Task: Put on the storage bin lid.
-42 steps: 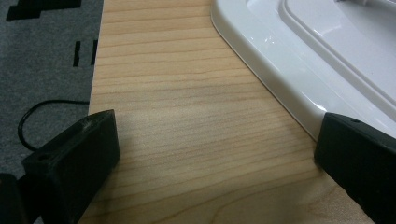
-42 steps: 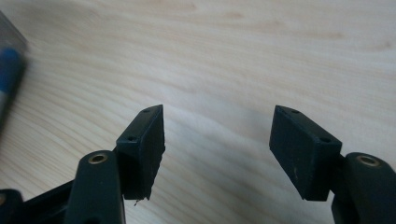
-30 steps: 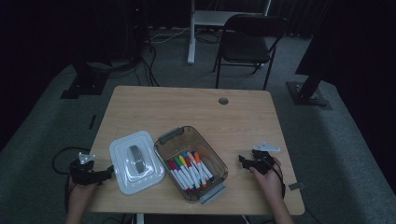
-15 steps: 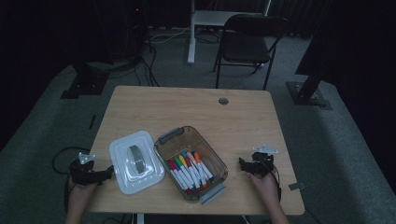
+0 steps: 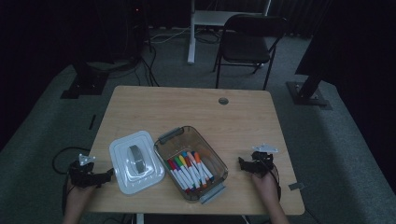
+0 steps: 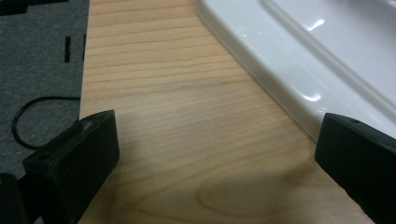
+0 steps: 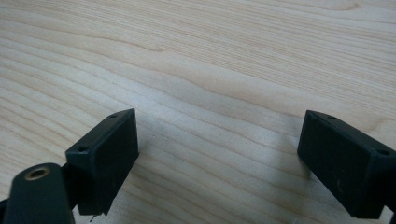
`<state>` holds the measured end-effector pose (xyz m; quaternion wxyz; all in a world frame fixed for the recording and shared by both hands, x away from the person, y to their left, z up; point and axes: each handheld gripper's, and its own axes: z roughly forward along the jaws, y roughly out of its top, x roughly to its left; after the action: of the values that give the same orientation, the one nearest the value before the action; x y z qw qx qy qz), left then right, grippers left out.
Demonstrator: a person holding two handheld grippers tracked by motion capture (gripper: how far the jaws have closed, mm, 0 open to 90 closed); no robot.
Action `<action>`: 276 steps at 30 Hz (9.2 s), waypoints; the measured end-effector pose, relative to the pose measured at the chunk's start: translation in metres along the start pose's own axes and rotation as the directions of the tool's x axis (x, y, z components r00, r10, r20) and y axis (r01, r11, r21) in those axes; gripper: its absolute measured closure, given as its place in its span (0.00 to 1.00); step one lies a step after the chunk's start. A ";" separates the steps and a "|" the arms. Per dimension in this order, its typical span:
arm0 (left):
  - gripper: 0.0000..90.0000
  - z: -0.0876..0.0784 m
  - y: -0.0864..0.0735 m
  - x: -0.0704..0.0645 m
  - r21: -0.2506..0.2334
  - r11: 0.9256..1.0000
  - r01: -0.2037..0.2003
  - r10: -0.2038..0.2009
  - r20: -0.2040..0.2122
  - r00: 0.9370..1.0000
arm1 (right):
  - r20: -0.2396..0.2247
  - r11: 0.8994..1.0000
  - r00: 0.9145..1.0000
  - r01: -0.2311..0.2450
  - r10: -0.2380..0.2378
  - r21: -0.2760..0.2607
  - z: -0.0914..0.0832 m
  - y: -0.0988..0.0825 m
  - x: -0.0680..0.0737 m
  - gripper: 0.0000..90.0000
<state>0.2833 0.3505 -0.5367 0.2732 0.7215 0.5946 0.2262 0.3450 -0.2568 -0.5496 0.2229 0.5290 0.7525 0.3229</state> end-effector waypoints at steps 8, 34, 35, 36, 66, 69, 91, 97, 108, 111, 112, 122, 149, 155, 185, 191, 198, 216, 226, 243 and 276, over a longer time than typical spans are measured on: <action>0.01 -0.016 0.004 -0.018 -0.028 1.000 0.006 -0.005 0.029 1.000 | 0.000 1.000 1.000 -0.001 0.001 -0.001 0.000 0.000 0.000 0.13; 0.02 -0.015 0.036 -0.092 -0.088 0.994 -0.067 0.083 0.189 0.979 | 0.000 1.000 1.000 0.000 0.000 0.000 0.000 0.000 0.000 0.13; 0.04 -0.014 0.037 -0.094 -0.088 0.994 -0.064 0.079 0.182 0.980 | 0.000 1.000 1.000 -0.001 0.001 0.000 0.000 0.000 0.000 0.13; 0.05 -0.011 0.037 -0.095 -0.087 0.994 -0.061 0.076 0.178 0.981 | 0.000 1.000 1.000 -0.001 0.001 0.000 0.000 0.000 0.000 0.13; 0.73 0.014 0.046 -0.105 -0.092 0.991 -0.099 0.110 0.118 0.987 | 0.000 1.000 1.000 0.000 0.000 0.000 0.000 0.000 0.000 0.13; 0.75 0.009 0.043 -0.102 -0.105 0.989 -0.103 0.114 0.107 0.988 | 0.000 1.000 1.000 0.000 0.000 0.000 0.000 0.000 0.000 0.13; 0.75 0.017 0.034 -0.089 -0.070 0.992 -0.106 0.112 0.100 0.989 | -0.001 1.000 1.000 -0.002 0.002 0.000 0.000 0.000 0.000 0.13; 0.76 0.012 0.034 -0.085 -0.088 0.992 -0.090 0.099 0.103 0.990 | -0.022 1.000 1.000 0.008 -0.008 -0.011 -0.001 0.000 0.001 0.15; 0.76 -0.013 0.040 -0.076 -0.120 0.989 -0.081 0.095 0.117 0.989 | -0.269 0.993 0.957 0.097 -0.111 -0.064 -0.013 0.008 0.034 0.15; 0.76 -0.020 0.039 -0.072 -0.122 0.990 -0.068 0.083 0.122 0.989 | -0.341 0.987 0.926 0.150 -0.161 -0.057 -0.011 0.008 0.046 0.15; 0.76 -0.023 0.039 -0.070 -0.122 0.990 -0.066 0.080 0.118 0.990 | -0.350 0.984 0.919 0.169 -0.179 -0.058 -0.011 0.007 0.049 0.15; 0.76 -0.039 0.037 -0.061 -0.129 0.990 -0.065 0.079 0.105 0.991 | -0.444 0.974 0.868 0.218 -0.221 -0.058 -0.011 0.004 0.069 0.16; 0.76 -0.091 0.050 -0.047 -0.191 0.980 -0.063 0.085 0.111 0.990 | -0.521 0.903 0.747 0.411 -0.413 -0.127 -0.003 0.003 0.155 0.14; 0.76 -0.105 0.058 -0.047 -0.232 0.970 -0.071 0.106 0.140 0.984 | -0.520 0.872 0.713 0.469 -0.470 -0.144 0.007 0.008 0.179 0.14; 0.76 -0.121 0.094 -0.115 -0.299 0.931 -0.212 0.302 0.299 0.905 | -0.506 0.876 0.719 0.436 -0.476 -0.205 0.008 0.028 0.195 0.14; 0.76 -0.109 0.096 -0.135 -0.287 0.931 -0.226 0.321 0.349 0.880 | -0.477 0.902 0.767 0.390 -0.430 -0.186 0.008 0.027 0.171 0.14; 0.76 -0.092 0.093 -0.146 -0.244 0.942 -0.232 0.310 0.363 0.879 | -0.448 0.916 0.799 0.360 -0.401 -0.177 0.008 0.030 0.158 0.14; 0.76 -0.087 0.076 -0.156 -0.236 0.947 -0.217 0.290 0.342 0.894 | -0.461 0.922 0.799 0.354 -0.385 -0.157 0.011 0.029 0.155 0.14; 0.69 -0.090 0.080 -0.148 -0.259 0.945 -0.199 0.293 0.403 0.867 | -0.463 0.923 0.800 0.351 -0.382 -0.155 0.011 0.030 0.153 0.14; 0.19 -0.109 0.090 -0.089 -0.339 0.934 -0.111 0.230 0.333 0.914 | -0.433 0.937 0.831 0.308 -0.348 -0.162 0.004 0.036 0.135 0.14; 0.01 0.011 0.053 -0.017 -0.253 0.967 -0.011 0.076 0.250 0.965 | -0.426 0.930 0.827 0.338 -0.366 -0.143 0.009 0.029 0.158 0.15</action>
<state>0.3266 0.3245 -0.5099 0.4319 0.7175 0.5047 0.2095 0.3163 -0.0996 -0.5343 0.1162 0.2860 0.8574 0.4119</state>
